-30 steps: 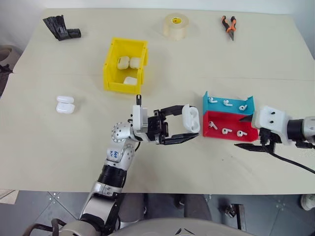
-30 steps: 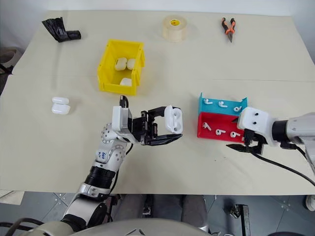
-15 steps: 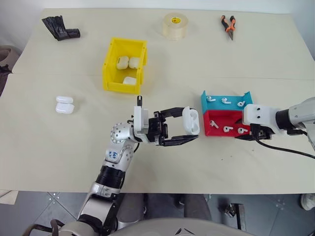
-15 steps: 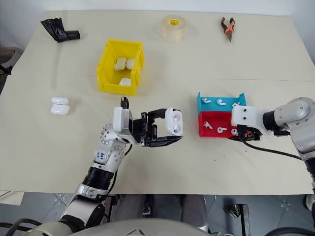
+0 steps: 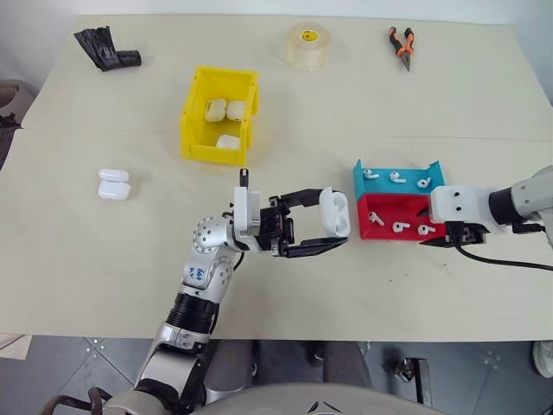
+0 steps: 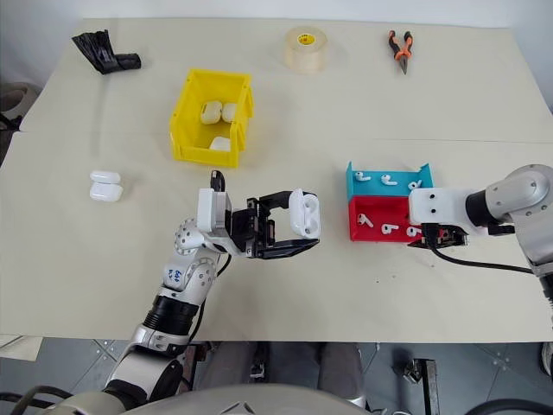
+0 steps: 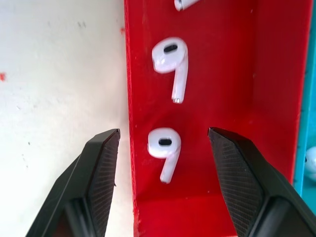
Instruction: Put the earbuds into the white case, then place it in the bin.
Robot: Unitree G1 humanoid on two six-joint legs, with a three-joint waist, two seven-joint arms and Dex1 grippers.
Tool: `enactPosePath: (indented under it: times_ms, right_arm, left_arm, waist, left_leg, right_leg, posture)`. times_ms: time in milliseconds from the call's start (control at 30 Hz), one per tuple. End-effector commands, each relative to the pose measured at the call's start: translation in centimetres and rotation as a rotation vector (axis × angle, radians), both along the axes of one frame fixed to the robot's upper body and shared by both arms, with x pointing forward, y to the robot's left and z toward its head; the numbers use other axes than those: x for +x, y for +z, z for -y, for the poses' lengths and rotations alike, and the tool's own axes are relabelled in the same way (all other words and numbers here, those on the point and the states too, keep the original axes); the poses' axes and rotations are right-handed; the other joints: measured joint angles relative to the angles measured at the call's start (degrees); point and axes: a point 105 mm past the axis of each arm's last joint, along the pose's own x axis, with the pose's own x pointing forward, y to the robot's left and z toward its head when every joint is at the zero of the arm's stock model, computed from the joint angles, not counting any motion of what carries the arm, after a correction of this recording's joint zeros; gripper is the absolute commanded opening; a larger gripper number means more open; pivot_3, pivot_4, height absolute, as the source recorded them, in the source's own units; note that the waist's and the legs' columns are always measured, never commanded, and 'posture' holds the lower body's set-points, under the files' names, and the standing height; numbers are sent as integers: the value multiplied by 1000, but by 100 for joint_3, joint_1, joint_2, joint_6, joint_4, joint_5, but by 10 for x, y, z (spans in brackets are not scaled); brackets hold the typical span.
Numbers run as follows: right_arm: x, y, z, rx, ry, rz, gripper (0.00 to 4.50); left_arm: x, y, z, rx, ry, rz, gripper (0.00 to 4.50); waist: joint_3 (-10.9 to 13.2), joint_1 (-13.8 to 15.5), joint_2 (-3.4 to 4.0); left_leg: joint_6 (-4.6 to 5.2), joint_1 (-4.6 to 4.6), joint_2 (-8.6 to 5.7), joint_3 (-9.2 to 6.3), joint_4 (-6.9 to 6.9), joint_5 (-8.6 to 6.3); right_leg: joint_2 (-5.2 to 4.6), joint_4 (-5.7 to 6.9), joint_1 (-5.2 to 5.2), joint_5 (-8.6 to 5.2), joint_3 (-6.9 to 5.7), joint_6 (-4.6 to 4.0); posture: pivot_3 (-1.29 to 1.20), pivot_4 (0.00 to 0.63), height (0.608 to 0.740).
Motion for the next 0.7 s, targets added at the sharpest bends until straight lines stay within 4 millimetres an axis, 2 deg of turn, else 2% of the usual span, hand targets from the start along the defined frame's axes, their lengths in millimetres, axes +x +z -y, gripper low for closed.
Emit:
enactPosePath:
  times_ms: [33,200,633,700]
  right_arm:
    - [1,9,3,-20,5,24,2951]
    - [-2,6,4,-21,-2,-4,1365]
    - [-7,0,5,-19,-7,-34,1365]
    - [-6,-1,5,-11,-10,-26,991]
  left_arm:
    - [-5,9,2,-23,-14,35,2810]
    - [-5,9,2,-20,-21,33,2810]
    - [-4,9,1,-15,-29,37,2810]
    - [-4,9,1,-15,-28,38,2810]
  waist:
    - [0,-1,0]
    - [0,2,0]
    - [0,2,0]
    - [0,3,0]
  left_leg:
    - [0,0,0,0,0,0]
    - [0,0,0,0,0,0]
    - [0,0,0,0,0,0]
    - [0,0,0,0,1,0]
  right_leg:
    - [0,0,0,0,0,0]
    - [0,0,0,0,0,0]
    - [0,0,0,0,0,0]
    - [0,0,1,0,-1,0]
  posture:
    - [0,150,740]
    - [0,150,740]
    - [0,150,740]
    - [0,150,740]
